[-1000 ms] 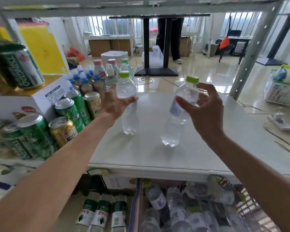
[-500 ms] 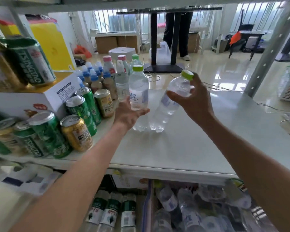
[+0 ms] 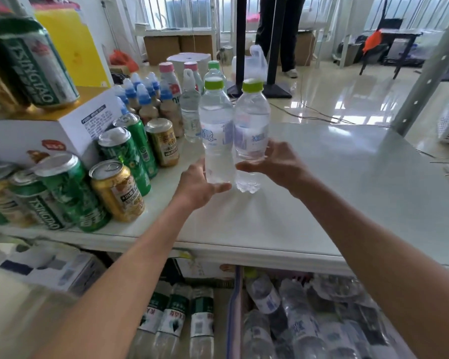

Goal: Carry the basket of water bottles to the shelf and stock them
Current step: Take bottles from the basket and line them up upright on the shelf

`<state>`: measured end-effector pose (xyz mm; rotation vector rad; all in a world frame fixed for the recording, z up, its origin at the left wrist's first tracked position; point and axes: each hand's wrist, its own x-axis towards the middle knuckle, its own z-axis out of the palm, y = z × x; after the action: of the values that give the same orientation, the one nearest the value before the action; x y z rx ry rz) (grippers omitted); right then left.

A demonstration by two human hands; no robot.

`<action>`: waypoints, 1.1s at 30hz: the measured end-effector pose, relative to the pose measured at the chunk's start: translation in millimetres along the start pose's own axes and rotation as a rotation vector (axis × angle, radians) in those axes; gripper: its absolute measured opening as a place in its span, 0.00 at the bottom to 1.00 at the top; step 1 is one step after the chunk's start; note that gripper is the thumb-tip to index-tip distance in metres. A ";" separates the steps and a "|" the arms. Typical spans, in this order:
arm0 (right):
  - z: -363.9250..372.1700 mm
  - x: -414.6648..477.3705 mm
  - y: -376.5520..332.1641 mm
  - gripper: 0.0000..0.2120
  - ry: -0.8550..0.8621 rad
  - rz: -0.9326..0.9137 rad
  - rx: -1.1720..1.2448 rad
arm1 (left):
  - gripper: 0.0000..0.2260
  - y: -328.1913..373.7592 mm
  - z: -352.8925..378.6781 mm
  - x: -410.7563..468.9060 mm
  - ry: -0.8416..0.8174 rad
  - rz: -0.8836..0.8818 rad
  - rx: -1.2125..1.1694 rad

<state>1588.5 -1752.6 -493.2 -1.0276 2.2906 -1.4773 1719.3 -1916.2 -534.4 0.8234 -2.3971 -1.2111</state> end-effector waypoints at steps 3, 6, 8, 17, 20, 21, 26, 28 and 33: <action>2.7 -1.3 6.2 0.29 -0.076 0.018 0.154 | 0.33 0.2 0.3 10.2 0.000 -0.006 -0.003; 11.2 -2.0 9.9 0.28 -0.074 0.020 0.198 | 0.32 2.0 3.2 16.1 0.034 -0.004 0.002; 13.3 1.9 13.1 0.29 -0.085 0.028 0.194 | 0.31 2.3 3.7 21.4 0.038 -0.015 0.016; 10.6 -15.9 1.7 0.62 -0.008 0.110 -0.146 | 0.34 32.6 12.6 -23.0 0.138 -0.147 0.151; -15.4 -71.4 -29.2 0.47 0.168 0.031 -0.246 | 0.29 54.5 15.4 -96.7 0.337 0.064 0.057; -27.7 -94.5 -33.4 0.37 0.235 -0.028 -0.239 | 0.21 58.8 18.4 -128.7 0.343 0.171 0.036; -62.1 -241.4 -5.2 0.06 0.327 -0.161 -0.235 | 0.03 37.0 51.2 -233.8 -0.510 0.196 0.263; -67.4 -278.6 26.2 0.07 0.160 -0.165 -0.401 | 0.12 18.0 68.0 -230.5 -0.733 0.202 0.537; -60.6 -275.0 88.4 0.12 -0.601 0.162 -0.831 | 0.19 4.3 94.7 -211.1 -0.930 0.151 0.857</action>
<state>1718.4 -1505.7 -589.8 -1.1978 2.4094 -0.0492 1832.4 -1723.1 -593.2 0.2177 -3.7527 -0.4753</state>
